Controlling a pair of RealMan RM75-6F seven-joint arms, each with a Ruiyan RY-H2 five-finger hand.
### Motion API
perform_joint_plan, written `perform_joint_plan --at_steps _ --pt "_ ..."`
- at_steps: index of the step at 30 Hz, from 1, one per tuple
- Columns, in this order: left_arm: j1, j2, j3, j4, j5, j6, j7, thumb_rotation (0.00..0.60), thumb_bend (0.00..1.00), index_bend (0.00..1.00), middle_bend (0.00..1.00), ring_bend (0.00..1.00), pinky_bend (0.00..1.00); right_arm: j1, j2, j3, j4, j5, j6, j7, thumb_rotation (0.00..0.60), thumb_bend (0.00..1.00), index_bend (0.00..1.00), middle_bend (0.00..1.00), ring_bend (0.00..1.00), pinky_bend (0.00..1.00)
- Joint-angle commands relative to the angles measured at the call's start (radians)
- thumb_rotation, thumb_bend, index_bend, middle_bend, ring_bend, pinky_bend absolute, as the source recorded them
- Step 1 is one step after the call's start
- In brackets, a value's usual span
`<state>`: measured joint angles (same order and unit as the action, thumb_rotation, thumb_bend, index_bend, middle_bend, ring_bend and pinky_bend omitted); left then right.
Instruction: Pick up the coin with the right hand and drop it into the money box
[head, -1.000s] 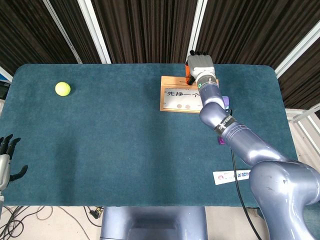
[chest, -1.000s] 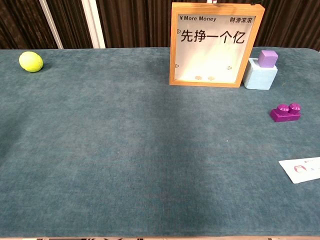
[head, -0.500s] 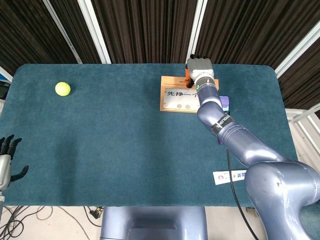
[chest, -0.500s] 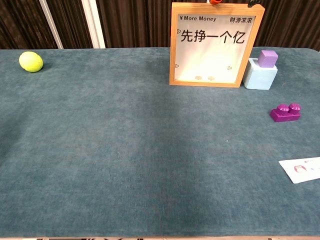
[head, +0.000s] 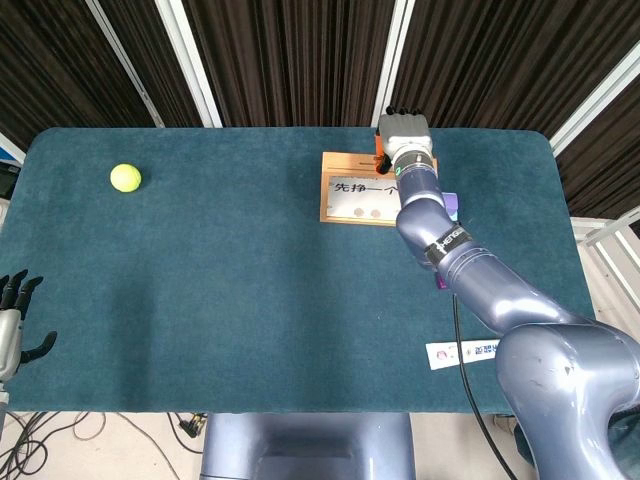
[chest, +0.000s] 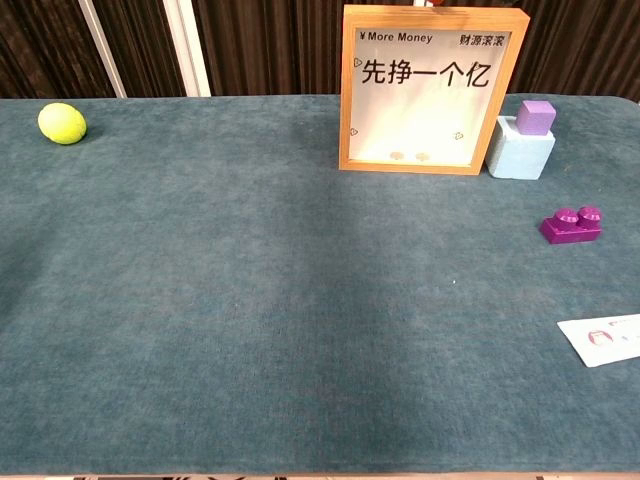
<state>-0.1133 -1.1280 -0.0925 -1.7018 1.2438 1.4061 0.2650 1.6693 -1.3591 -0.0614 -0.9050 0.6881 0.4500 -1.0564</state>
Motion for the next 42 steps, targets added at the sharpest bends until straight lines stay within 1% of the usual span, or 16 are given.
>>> perform_joint_plan --at_steps 1,5,15,23,30,37,42 --pt "0.000 0.000 0.000 -0.001 0.000 0.000 0.001 0.600 0.25 0.15 0.03 0.00 0.00 -0.005 -0.001 0.014 0.001 0.006 0.008 -0.014 0.600 0.51 0.63 0.03 0.00 0.00" --pt "-0.001 0.000 0.002 -0.001 0.000 0.000 0.007 0.600 0.25 0.15 0.03 0.00 0.00 -0.011 -0.005 0.030 0.004 0.013 0.014 -0.040 0.600 0.51 0.61 0.02 0.00 0.00" --pt "-0.002 0.000 0.002 -0.003 -0.003 0.001 0.010 0.600 0.25 0.15 0.03 0.00 0.00 -0.032 -0.023 0.075 0.024 0.040 0.034 -0.111 0.600 0.51 0.59 0.01 0.00 0.00" --pt "-0.004 0.004 0.005 -0.007 -0.007 -0.005 0.020 0.600 0.25 0.15 0.03 0.00 0.00 -0.051 -0.035 0.143 0.041 0.045 0.059 -0.175 0.600 0.51 0.53 0.00 0.00 0.00" --pt "-0.005 0.005 0.005 -0.008 -0.011 -0.006 0.025 0.600 0.25 0.15 0.03 0.00 0.00 -0.070 -0.039 0.205 0.046 0.048 0.087 -0.239 0.600 0.51 0.53 0.00 0.00 0.00" --pt "-0.005 0.005 0.005 -0.008 -0.013 -0.006 0.024 0.600 0.25 0.15 0.03 0.00 0.00 -0.084 -0.039 0.251 0.042 0.049 0.101 -0.282 0.600 0.51 0.52 0.00 0.00 0.00" --pt "-0.005 0.006 0.006 -0.009 -0.015 -0.007 0.023 0.600 0.25 0.15 0.03 0.00 0.00 -0.095 -0.031 0.290 0.032 0.045 0.114 -0.307 0.600 0.51 0.47 0.00 0.00 0.00"
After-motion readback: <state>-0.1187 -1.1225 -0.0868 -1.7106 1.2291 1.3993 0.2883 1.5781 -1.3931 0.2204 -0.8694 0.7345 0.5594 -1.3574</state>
